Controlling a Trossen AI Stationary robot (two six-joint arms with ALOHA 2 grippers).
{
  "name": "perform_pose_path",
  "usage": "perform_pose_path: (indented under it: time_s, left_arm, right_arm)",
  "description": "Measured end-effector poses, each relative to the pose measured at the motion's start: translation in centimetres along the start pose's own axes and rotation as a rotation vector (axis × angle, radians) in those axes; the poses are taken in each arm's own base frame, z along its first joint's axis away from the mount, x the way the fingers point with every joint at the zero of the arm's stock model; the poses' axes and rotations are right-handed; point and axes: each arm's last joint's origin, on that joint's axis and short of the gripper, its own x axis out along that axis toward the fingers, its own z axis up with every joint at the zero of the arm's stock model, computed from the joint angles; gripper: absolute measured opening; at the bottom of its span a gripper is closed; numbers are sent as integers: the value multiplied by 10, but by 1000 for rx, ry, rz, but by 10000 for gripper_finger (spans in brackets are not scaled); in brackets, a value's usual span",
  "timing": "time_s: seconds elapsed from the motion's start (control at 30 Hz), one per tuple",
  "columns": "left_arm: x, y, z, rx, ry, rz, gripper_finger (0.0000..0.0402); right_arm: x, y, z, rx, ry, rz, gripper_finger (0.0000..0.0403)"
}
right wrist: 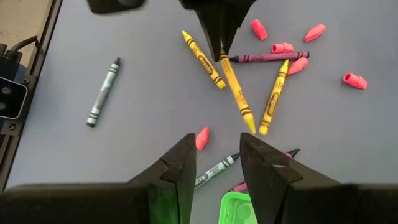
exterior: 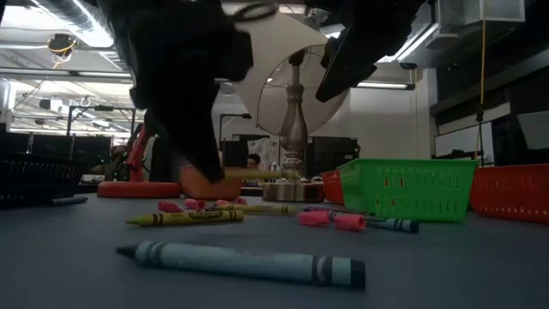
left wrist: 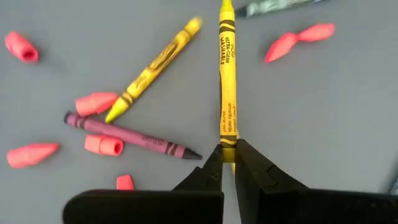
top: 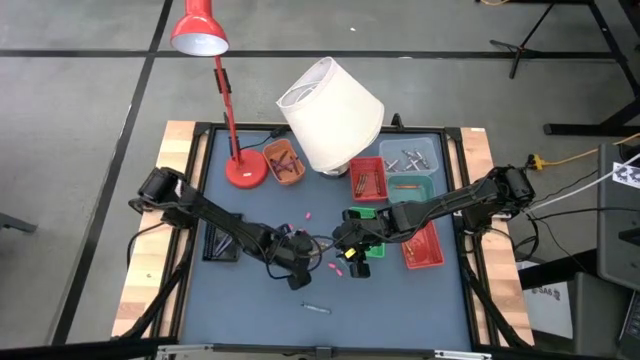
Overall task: Sort crayons
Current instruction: Put the yellow crayon into the bottom dark orange bin
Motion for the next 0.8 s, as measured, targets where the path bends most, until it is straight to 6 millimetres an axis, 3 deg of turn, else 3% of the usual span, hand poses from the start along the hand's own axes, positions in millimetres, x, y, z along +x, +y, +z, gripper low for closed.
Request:
perform_pose_path:
  time_s: [0.27, 0.8]
  left_arm:
    - [-25, -2, 11, 77, -67, -71, 0]
    - [-31, -17, 26, 122, -223, -239, 0]
  right_arm:
    - [0, 1, 8, -77, -83, 12, 122]
    - [-1, 5, 10, -140, -100, 107, 122]
